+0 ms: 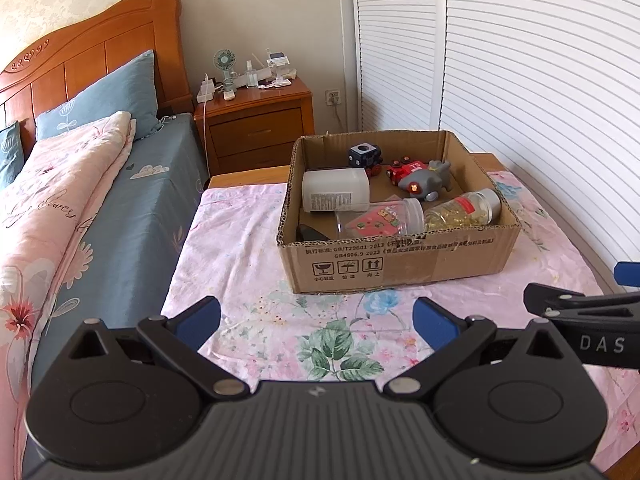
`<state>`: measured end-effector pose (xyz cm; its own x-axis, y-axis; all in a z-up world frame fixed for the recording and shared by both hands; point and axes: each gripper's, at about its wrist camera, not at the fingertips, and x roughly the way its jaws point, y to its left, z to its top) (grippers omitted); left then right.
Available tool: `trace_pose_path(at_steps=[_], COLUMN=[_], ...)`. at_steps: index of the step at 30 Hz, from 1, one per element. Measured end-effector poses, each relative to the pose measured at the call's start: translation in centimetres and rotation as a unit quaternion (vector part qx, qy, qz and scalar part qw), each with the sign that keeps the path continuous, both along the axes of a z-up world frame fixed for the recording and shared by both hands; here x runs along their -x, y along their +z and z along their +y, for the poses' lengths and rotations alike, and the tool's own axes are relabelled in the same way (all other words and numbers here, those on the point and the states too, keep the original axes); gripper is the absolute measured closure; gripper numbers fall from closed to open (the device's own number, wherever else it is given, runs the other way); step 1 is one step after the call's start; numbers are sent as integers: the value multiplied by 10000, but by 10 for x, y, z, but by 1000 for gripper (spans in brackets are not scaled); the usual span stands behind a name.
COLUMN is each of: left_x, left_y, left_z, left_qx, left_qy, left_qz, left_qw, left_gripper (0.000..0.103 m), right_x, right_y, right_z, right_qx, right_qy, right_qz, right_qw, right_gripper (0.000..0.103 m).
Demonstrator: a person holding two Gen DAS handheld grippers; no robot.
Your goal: Organize rigid objects
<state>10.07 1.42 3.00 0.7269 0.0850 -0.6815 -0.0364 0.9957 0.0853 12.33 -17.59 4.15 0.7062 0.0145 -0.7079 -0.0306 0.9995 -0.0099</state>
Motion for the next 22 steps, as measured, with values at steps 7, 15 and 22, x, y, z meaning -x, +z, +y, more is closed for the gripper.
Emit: trace_pose_path(at_steps=[7, 15, 22], left_x=[-1, -1, -2], left_y=[-1, -1, -1], left_z=[0, 0, 0], left_qx=[-7, -18, -13], left_qy=[29, 14, 1], left_qz=[14, 9, 17], left_qw=[10000, 10000, 10000], left_gripper=[1, 1, 1], right_x=[0, -1, -1], right_y=[-1, -3, -3], right_z=[0, -1, -1], right_qx=[2, -12, -18], right_qy=[-15, -14, -12], right_qz=[10, 17, 17], right_qw=[10000, 10000, 10000], right_gripper=[0, 0, 0])
